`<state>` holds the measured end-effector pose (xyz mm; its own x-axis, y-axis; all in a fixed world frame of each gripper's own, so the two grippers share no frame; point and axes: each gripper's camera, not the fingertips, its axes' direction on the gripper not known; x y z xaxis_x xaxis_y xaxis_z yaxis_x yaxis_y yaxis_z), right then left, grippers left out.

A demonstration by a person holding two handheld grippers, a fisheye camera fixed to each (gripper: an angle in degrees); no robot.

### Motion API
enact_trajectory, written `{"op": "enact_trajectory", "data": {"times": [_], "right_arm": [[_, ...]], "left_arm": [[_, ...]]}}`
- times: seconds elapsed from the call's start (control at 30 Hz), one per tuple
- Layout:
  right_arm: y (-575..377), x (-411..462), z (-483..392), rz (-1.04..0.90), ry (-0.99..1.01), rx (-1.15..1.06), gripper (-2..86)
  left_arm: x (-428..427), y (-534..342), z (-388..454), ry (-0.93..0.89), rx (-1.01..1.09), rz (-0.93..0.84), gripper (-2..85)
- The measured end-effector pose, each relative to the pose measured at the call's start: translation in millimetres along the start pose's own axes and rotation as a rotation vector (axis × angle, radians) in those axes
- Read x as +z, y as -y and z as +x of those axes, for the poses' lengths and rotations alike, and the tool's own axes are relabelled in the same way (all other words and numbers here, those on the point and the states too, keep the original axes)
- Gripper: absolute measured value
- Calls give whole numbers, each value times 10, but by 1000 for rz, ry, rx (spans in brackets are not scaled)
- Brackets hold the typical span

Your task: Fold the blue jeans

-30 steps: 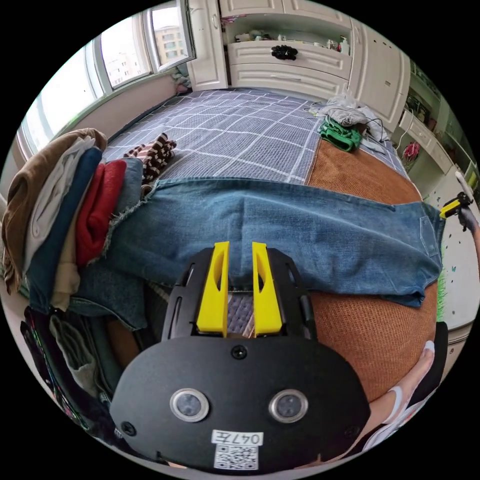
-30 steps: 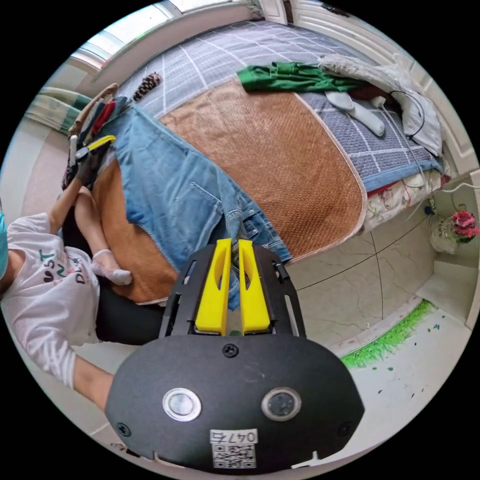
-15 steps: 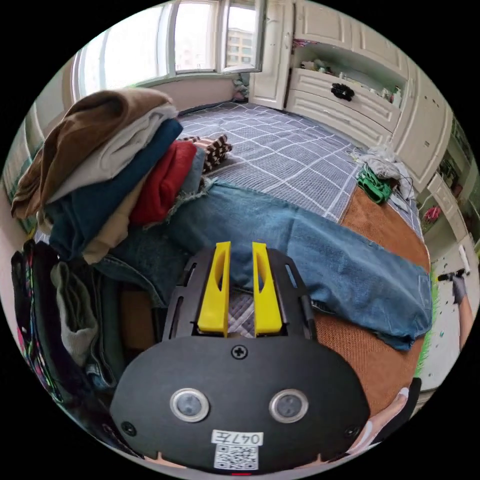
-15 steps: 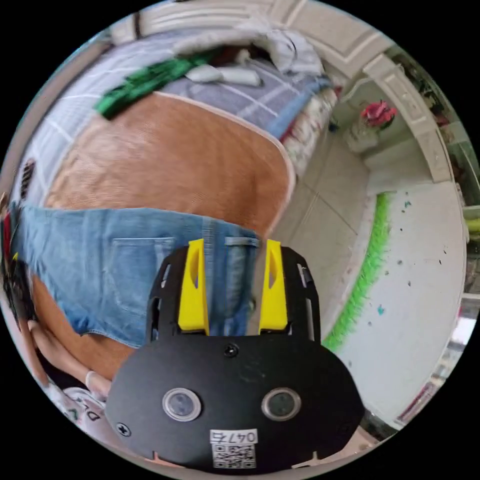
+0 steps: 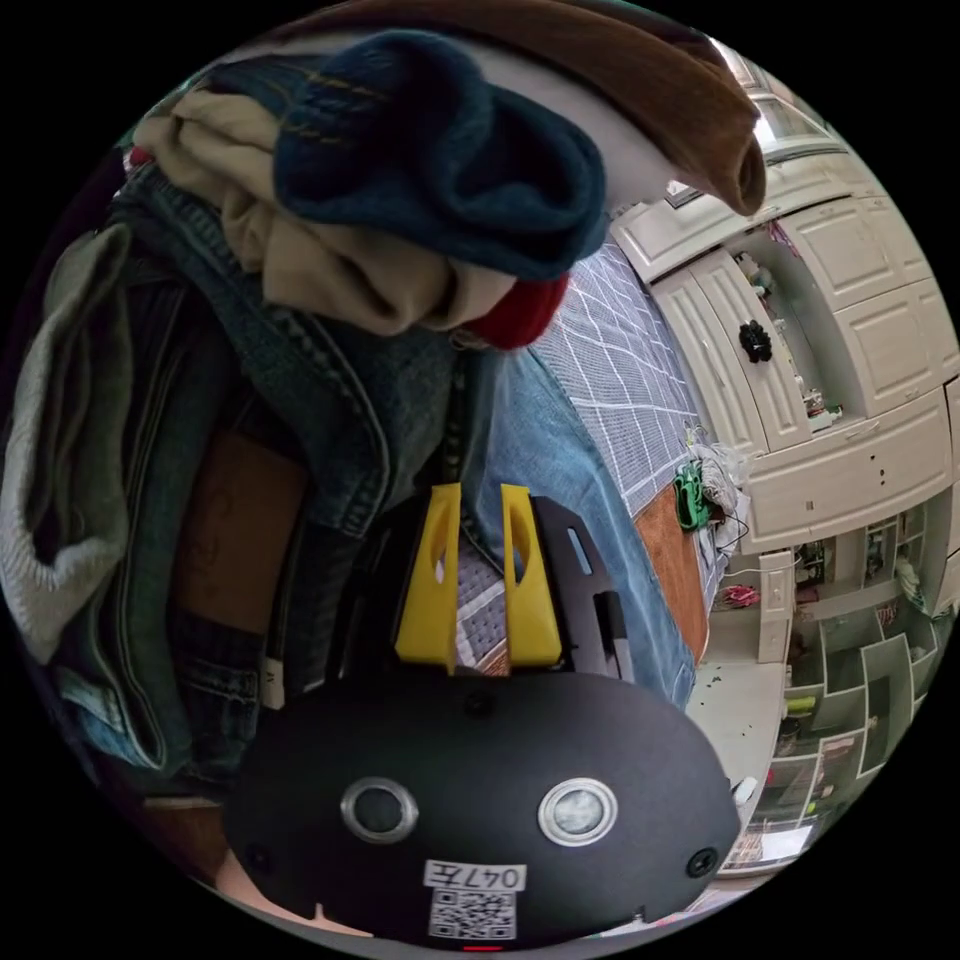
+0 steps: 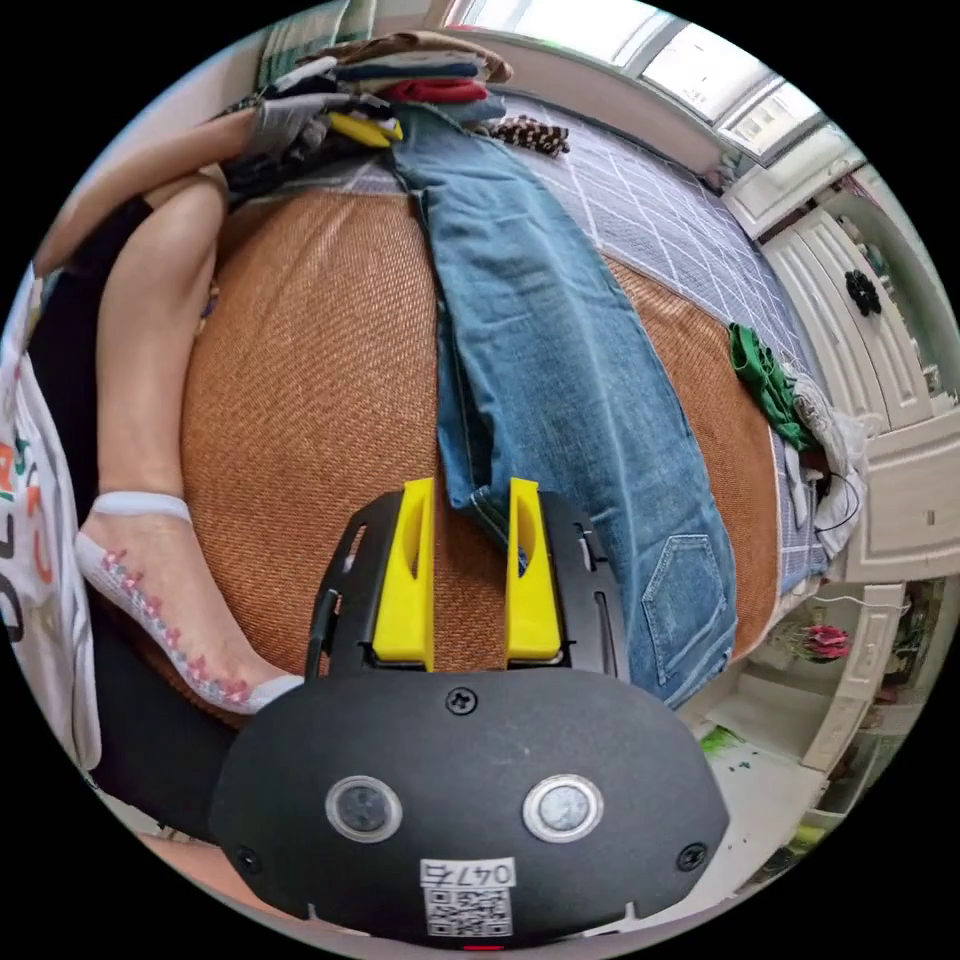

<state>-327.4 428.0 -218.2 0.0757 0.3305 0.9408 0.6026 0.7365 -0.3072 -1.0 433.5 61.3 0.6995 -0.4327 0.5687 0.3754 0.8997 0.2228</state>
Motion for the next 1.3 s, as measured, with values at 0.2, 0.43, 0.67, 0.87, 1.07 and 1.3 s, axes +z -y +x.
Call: {"op": "enact_trajectory", "data": {"times": [0.2, 0.43, 0.67, 0.87, 1.07, 1.3], "right_arm": [[59, -313, -475, -24, -270, -83, 1], [-76, -131, -1003, -121, -326, -130, 0], [-138, -118, -1054, -116, -253, -38, 0], [-175, -5, -1174, -135, -255, -43, 0], [-332, -26, -1117, -87, -221, 25, 0], [-573, 67, -1164, -82, -175, 44, 0]], "left_arm": [[-15, -29, -278, -24, -47, -9, 63], [-126, -112, -431, -6, -86, -16, 71], [-170, -163, -764, -92, -230, 16, 98], [-202, -99, -600, -85, -159, 53, 91], [-398, -98, -478, -206, -160, 84, 17], [-1089, -245, 492, 84, 109, 179, -8]]}}
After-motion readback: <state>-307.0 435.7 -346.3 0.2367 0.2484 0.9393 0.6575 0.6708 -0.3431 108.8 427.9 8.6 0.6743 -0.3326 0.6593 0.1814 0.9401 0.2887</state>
